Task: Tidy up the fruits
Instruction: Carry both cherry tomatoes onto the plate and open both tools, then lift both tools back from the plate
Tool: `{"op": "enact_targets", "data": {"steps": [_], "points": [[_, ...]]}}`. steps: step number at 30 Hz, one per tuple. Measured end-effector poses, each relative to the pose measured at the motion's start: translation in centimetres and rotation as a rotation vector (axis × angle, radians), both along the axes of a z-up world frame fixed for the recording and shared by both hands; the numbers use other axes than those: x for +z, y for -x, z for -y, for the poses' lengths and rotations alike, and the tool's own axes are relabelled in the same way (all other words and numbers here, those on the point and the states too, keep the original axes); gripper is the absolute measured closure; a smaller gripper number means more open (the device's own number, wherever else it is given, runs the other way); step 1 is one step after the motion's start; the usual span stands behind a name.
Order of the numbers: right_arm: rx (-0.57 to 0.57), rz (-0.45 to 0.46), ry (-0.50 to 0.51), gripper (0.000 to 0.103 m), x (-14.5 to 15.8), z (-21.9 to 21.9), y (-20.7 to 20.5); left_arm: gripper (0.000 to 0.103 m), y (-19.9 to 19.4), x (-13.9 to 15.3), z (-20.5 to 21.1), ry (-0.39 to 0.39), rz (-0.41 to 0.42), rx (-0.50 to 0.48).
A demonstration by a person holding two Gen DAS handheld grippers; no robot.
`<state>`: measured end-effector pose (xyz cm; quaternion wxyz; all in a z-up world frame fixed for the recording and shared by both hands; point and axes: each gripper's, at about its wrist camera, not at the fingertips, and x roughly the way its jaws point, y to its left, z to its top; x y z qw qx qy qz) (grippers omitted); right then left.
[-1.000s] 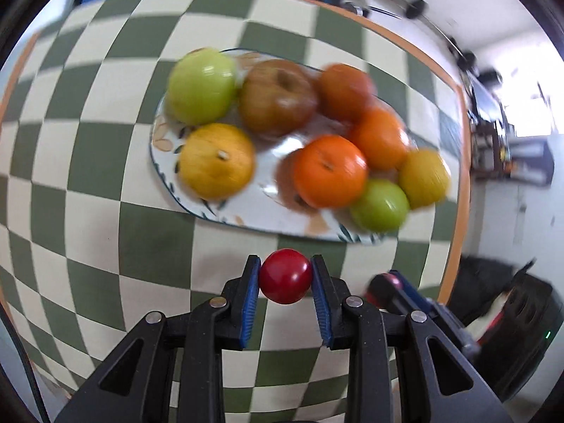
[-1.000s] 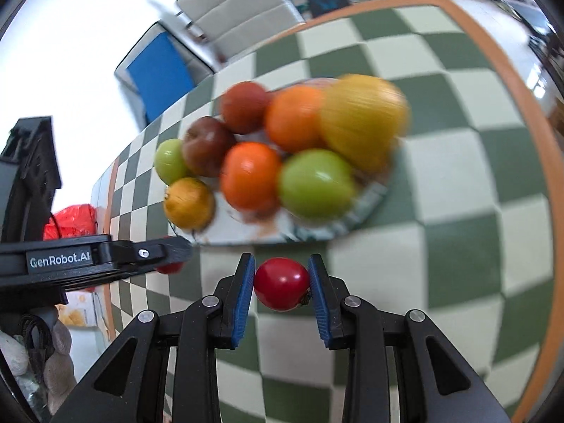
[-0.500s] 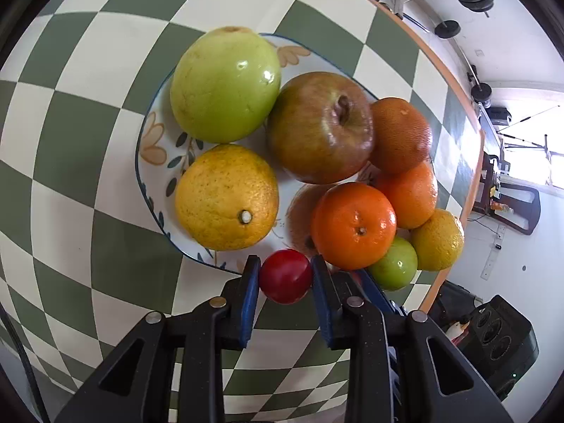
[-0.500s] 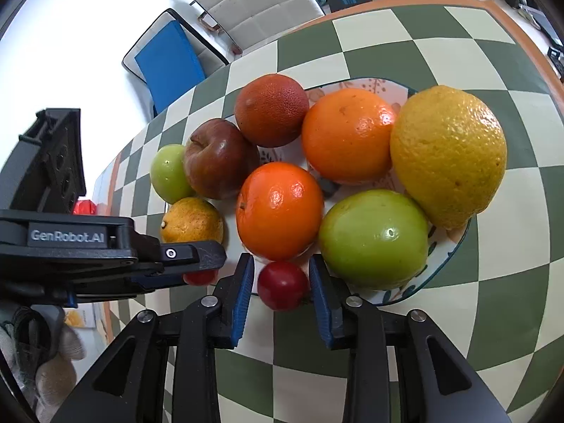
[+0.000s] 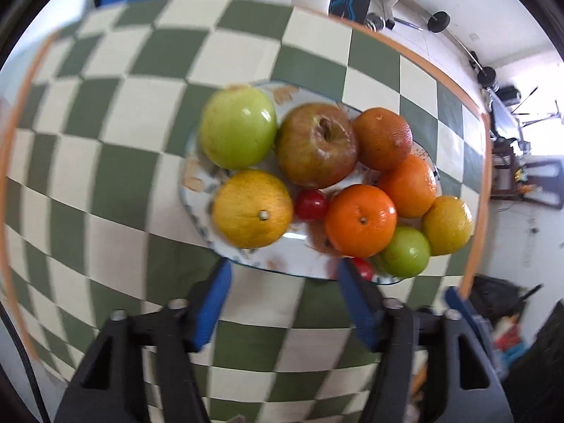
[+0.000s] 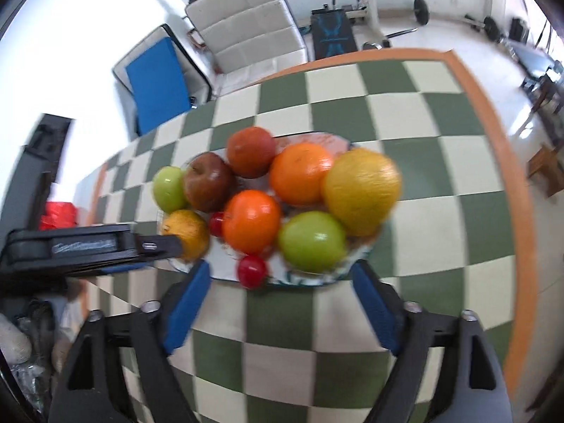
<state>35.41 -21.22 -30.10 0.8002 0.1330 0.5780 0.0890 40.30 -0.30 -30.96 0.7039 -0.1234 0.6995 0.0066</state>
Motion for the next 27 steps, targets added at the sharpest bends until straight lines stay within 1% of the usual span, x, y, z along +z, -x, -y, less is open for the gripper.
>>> {"op": "enact_targets", "data": {"steps": [1,2,3,4,6,10,14,16,18,21,27], "points": [[0.003,0.006,0.023,0.013,0.3,0.1,0.1,0.029,0.4,0.4,0.0,-0.026,0.02,-0.012],[0.008,0.008,0.053,0.012,0.5,0.2,0.2,0.024,0.8,0.8,0.1,-0.058,0.036,-0.025],[0.01,0.008,0.073,0.009,0.7,0.5,0.4,0.014,1.3,1.1,0.1,-0.096,0.052,-0.04],[0.015,0.007,0.095,0.008,0.9,0.8,0.5,0.009,1.7,1.3,0.1,-0.128,0.067,-0.052],[0.013,0.016,0.122,0.007,1.3,1.3,1.0,0.006,2.6,1.5,0.0,-0.181,0.085,-0.066],[0.005,0.03,0.142,0.007,2.0,1.4,1.6,0.006,4.2,2.0,0.1,-0.242,0.122,-0.088],[-0.003,0.054,0.153,0.006,3.5,1.5,2.8,0.006,5.6,3.5,0.4,-0.263,0.166,-0.096],[-0.005,0.066,0.155,0.006,4.6,1.5,3.6,0.006,6.5,4.8,0.4,-0.274,0.202,-0.091],[-0.011,0.087,0.157,0.006,6.1,1.5,4.7,0.006,7.5,6.4,0.5,-0.294,0.243,-0.089],[-0.021,0.119,0.174,0.006,8.3,1.5,6.5,0.006,9.3,8.8,0.7,-0.303,0.295,-0.093],[-0.044,0.197,0.177,0.006,13.7,2.1,11.2,0.006,13.4,13.9,1.2,-0.28,0.39,-0.097]]}}
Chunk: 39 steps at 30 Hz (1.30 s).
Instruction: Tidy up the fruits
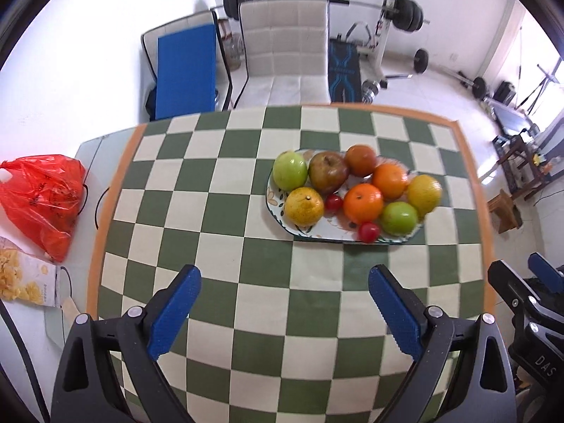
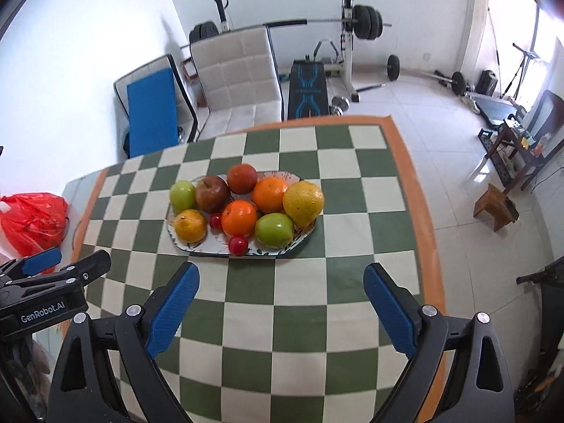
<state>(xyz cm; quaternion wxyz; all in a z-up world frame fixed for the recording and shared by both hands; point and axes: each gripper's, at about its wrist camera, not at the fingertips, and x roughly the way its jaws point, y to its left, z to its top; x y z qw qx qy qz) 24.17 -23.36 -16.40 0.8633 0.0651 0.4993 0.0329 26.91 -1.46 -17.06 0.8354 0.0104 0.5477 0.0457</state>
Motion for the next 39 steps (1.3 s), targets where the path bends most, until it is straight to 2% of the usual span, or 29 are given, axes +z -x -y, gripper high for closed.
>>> {"op": "enact_targets", "data": {"steps": [12,20,29,39], "points": [[-0.002,0.116,0.005,0.006,8.9,0.9,9.4,0.006,8.4,8.4,1.3,0.026,0.147,-0.045],[0.016,0.184,-0.004,0.003,13.7,0.7,14.2,0.006,12.6,11.8,1.7,0.062,0.196,-0.06],[0.022,0.221,0.002,0.003,16.8,0.7,16.9,0.006,15.2,13.6,2.0,0.063,0.231,-0.069],[0.016,0.202,-0.015,0.003,16.7,0.8,16.4,0.006,15.0,13.9,1.7,0.068,0.235,-0.056]]}}
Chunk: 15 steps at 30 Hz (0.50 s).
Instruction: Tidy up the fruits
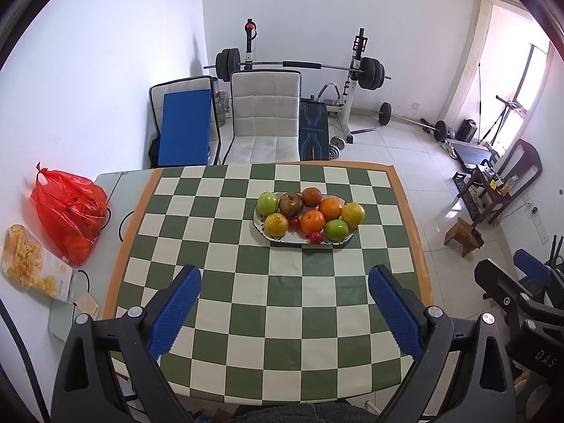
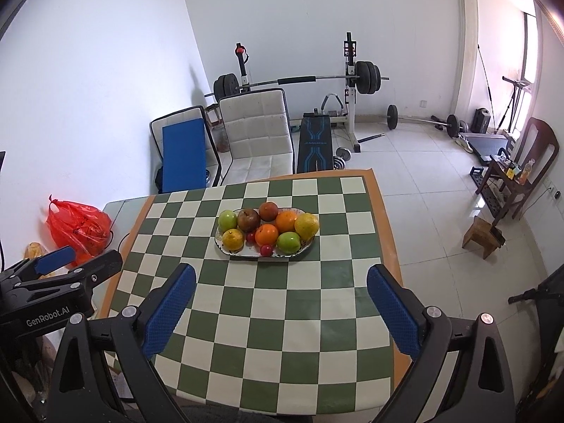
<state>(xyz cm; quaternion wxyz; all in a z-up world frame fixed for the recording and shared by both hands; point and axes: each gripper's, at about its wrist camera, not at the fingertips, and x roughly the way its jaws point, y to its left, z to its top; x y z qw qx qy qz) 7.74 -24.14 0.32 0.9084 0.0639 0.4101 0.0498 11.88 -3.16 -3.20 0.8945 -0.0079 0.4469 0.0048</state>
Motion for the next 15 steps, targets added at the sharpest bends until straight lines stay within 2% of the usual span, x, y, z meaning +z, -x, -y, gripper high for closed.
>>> {"op": "enact_targets", "data": {"steps": [5,8,15], "points": [[0.001,0.002,0.005,0.003,-0.8,-0.4,-2.4,0.005,-2.1,-0.3,-0.2,-0.005,-0.006,0.013],[0.002,-0.004,0.007,0.003,-1.5,-0.6,-4.3,0.002,-3.7,-0.7,-0.2,-0.024,-0.003,0.014],[0.001,-0.04,0.01,0.003,-4.4,-0.7,-9.4,0.001,-8.0,-2.6,-0.1,-0.048,-0.041,0.021]]}}
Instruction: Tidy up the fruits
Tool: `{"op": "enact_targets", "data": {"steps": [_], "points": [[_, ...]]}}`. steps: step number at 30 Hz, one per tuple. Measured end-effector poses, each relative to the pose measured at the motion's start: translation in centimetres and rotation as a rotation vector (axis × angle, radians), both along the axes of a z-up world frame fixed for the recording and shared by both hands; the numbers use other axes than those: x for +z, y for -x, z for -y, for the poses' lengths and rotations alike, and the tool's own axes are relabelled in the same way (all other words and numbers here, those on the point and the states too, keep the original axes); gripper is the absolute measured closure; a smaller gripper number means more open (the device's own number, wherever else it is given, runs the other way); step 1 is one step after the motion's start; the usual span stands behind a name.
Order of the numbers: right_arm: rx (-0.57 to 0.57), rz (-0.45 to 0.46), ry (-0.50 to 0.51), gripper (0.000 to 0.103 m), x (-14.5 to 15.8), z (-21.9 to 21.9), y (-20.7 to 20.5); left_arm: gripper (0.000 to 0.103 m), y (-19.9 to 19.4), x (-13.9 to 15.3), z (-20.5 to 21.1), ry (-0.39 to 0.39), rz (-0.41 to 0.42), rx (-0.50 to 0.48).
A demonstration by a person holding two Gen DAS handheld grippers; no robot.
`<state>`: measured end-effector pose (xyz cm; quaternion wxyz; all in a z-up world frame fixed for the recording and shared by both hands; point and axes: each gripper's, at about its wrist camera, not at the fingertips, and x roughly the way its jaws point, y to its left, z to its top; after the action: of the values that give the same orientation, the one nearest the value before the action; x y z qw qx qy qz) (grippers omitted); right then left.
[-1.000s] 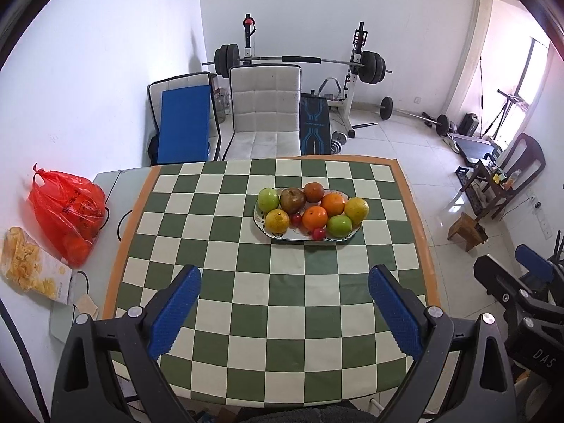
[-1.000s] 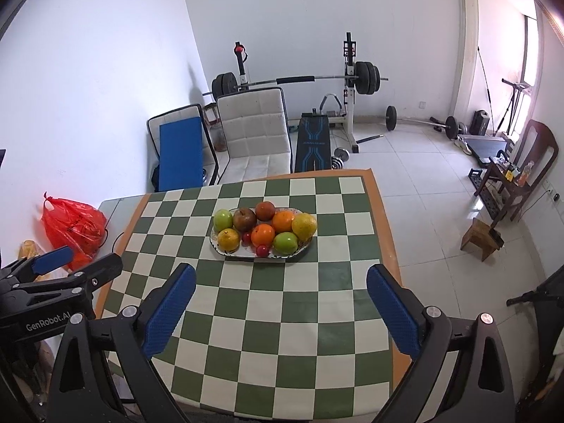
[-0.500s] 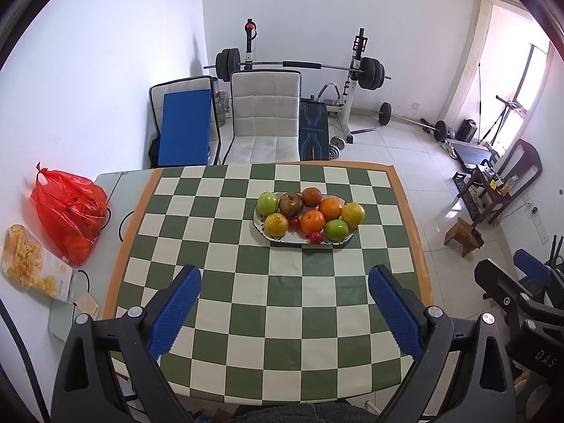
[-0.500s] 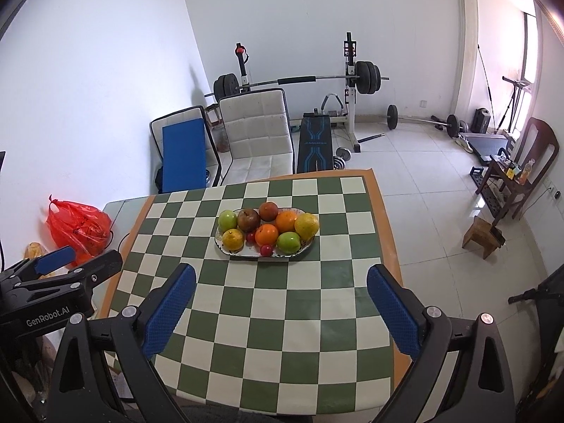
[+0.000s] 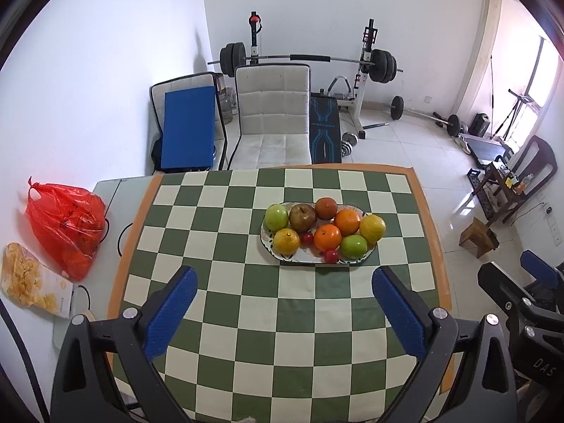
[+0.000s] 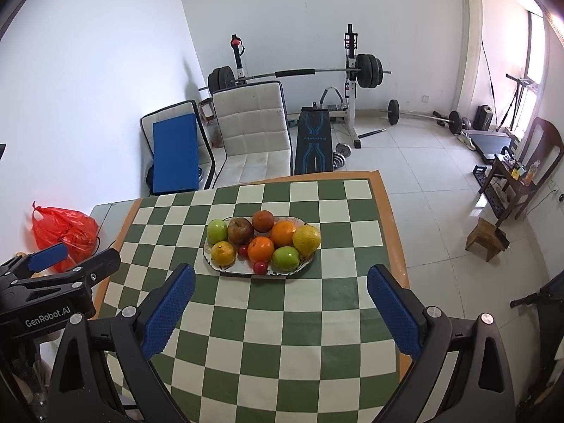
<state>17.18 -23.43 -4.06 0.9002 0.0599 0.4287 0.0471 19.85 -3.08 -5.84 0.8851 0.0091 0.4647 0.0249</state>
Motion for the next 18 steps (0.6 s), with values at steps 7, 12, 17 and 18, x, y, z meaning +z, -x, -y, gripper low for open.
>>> {"op": "enact_targets", "data": {"steps": [7,12,17,18], "points": [[-0.005,-0.053,0.007,0.003,-3.0,0.3,-4.1,0.002,-3.5,-2.6,0.2,-0.003,-0.063,0.003],[-0.015,-0.083,0.019,0.003,-5.2,0.5,-6.0,0.001,-5.0,-4.2,0.3,-0.013,-0.088,0.007],[-0.02,-0.126,0.025,0.003,-7.5,0.6,-7.4,0.001,-6.0,-5.8,0.4,-0.027,-0.114,0.006],[-0.02,-0.131,0.027,0.003,-7.7,0.6,-7.5,0.001,-6.2,-6.2,0.4,-0.027,-0.121,0.008]]}}
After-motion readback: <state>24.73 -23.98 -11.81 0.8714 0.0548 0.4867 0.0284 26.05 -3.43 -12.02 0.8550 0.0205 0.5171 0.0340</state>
